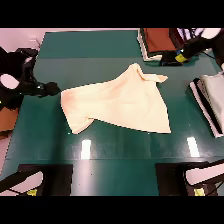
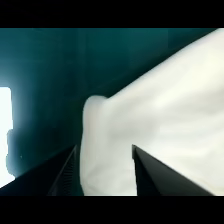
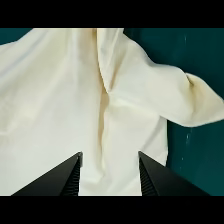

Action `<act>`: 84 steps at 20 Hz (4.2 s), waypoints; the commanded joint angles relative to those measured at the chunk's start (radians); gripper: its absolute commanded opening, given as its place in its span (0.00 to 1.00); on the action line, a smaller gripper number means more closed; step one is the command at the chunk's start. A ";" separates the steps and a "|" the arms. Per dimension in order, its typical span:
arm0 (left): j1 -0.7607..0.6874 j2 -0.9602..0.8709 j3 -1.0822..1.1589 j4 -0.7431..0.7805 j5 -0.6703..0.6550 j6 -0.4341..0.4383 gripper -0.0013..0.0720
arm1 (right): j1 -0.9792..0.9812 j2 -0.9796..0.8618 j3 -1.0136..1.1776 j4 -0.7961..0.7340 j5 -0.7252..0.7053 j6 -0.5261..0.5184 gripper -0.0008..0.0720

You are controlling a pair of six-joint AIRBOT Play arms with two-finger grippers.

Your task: Fold the shirts.

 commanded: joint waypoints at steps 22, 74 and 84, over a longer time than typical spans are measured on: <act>0.075 -0.176 -0.098 -0.326 -0.113 0.387 0.05 | -0.206 0.434 -0.819 0.086 -0.061 -0.051 0.58; 0.019 -0.146 0.466 -0.198 -0.314 0.059 0.05 | -0.121 0.286 -0.232 -0.048 -0.001 -0.057 0.04; -0.016 -0.499 0.577 -0.198 -0.161 0.109 0.05 | -0.121 -0.060 -0.096 -0.047 -0.165 -0.054 0.04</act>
